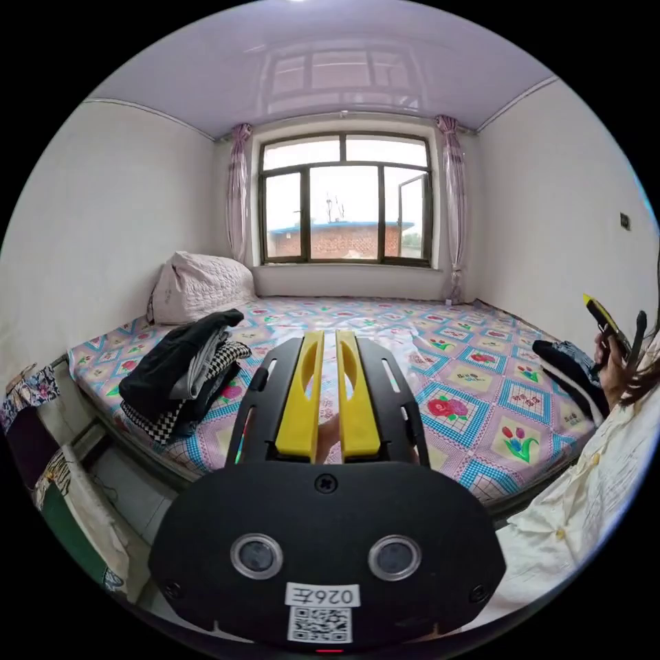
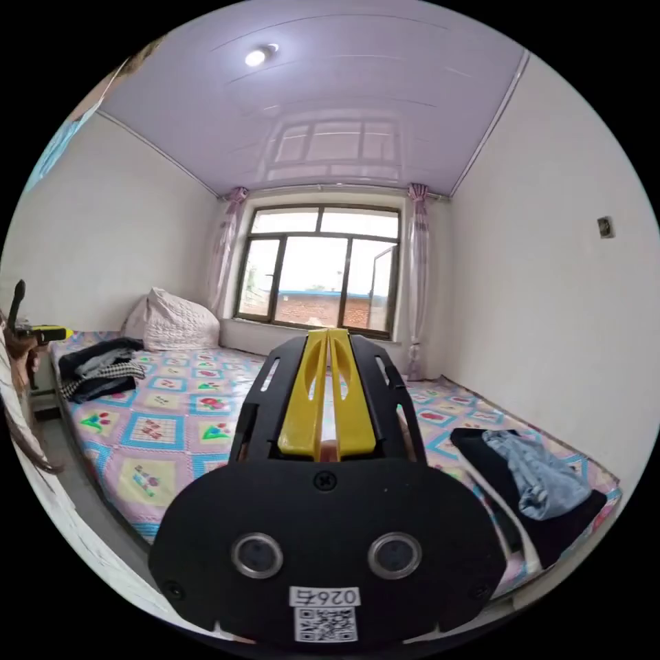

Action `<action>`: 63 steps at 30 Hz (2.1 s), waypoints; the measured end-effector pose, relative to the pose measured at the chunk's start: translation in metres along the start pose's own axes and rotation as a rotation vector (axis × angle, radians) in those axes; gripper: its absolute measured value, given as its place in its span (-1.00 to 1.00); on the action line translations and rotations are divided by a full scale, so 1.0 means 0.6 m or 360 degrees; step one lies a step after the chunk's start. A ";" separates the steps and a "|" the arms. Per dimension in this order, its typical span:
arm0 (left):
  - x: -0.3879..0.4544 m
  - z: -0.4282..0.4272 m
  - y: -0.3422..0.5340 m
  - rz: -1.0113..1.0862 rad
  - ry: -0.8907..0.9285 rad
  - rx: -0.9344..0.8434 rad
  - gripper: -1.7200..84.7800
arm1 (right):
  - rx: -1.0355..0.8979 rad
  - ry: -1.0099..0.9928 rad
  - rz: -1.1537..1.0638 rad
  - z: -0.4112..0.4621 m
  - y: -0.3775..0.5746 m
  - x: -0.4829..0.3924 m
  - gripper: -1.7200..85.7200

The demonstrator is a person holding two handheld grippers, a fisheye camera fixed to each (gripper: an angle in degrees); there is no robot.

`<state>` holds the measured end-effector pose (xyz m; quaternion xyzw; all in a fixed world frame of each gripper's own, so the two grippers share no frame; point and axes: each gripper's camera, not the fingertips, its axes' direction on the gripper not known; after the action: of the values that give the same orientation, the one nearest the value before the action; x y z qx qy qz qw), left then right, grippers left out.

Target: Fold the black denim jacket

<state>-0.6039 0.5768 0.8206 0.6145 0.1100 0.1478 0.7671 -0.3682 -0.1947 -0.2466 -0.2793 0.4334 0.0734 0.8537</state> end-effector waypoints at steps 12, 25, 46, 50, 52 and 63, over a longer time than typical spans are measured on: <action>-0.143 -0.073 -0.013 -0.0718 0.0115 -0.0304 -0.98 | -0.0661 -0.0783 0.0028 0.169 0.090 -0.036 -0.99; -0.170 -0.170 -0.091 -0.1024 -0.0302 -0.0308 -0.70 | -0.0884 -0.1430 0.0555 0.426 0.250 -0.004 -0.98; -0.664 -0.100 -0.195 -0.1674 0.0224 -0.0278 -0.53 | -0.0945 -0.1665 0.0163 0.880 0.197 -0.560 -0.81; -0.696 -0.130 -0.249 -0.1621 0.0351 -0.0319 -0.53 | -0.1168 -0.1936 0.0579 1.050 0.217 -0.661 -0.80; -0.706 -0.143 -0.267 -0.1620 0.0407 -0.0353 -0.54 | -0.1257 -0.1940 0.0676 1.111 0.230 -0.696 -0.78; -0.746 -0.222 -0.317 -0.1650 0.0628 -0.0463 -0.83 | -0.1496 -0.2098 0.1551 1.329 0.289 -0.769 -0.87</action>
<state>-1.0503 0.4978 0.6000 0.3291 0.5166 -0.1224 0.7810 -0.1576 0.4346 0.4157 -0.2852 -0.1416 0.7324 0.6019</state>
